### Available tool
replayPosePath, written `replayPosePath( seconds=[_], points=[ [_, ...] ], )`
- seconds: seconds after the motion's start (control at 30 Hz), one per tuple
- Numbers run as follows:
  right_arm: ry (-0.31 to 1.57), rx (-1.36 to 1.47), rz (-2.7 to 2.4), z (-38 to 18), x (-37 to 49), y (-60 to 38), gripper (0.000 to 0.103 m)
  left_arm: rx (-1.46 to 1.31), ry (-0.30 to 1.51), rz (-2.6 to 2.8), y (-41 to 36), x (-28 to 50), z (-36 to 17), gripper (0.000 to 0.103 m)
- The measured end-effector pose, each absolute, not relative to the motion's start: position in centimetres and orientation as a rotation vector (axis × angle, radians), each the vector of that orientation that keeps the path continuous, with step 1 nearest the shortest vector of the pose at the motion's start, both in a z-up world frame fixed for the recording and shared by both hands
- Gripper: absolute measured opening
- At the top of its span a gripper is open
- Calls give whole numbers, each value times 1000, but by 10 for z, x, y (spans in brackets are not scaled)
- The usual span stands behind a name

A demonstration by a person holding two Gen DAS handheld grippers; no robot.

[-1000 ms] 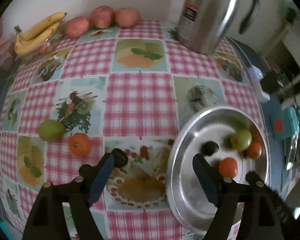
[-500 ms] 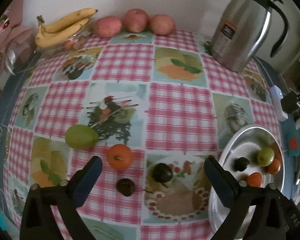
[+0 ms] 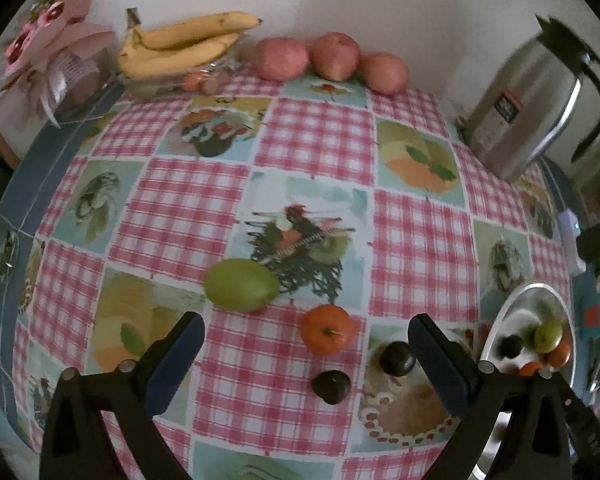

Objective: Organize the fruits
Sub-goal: 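Withdraw both open tools from the plate back toward the remaining fruit, then close the left tool on a green pear while the right tool grips a dark plum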

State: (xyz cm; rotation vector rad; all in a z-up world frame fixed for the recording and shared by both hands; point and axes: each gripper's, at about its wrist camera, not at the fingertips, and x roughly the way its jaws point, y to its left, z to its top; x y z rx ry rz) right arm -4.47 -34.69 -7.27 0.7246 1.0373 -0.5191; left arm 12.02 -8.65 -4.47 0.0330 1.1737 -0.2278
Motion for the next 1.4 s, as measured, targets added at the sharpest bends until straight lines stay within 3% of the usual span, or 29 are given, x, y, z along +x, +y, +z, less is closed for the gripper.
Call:
replayPosePath(
  seconds=[0.37,1.0,1.4],
  points=[
    [1036,685,-435,-72,-26,-325,91,26,1081,-200,-54,128,-23,103],
    [1013,571,-176,-48,36,-243,91,-100,1085,-149,9,140,-11,103],
    [1031,586,-175,-49,73,-217,91,-91,1113,-120,9,148,-20,103]
  ],
)
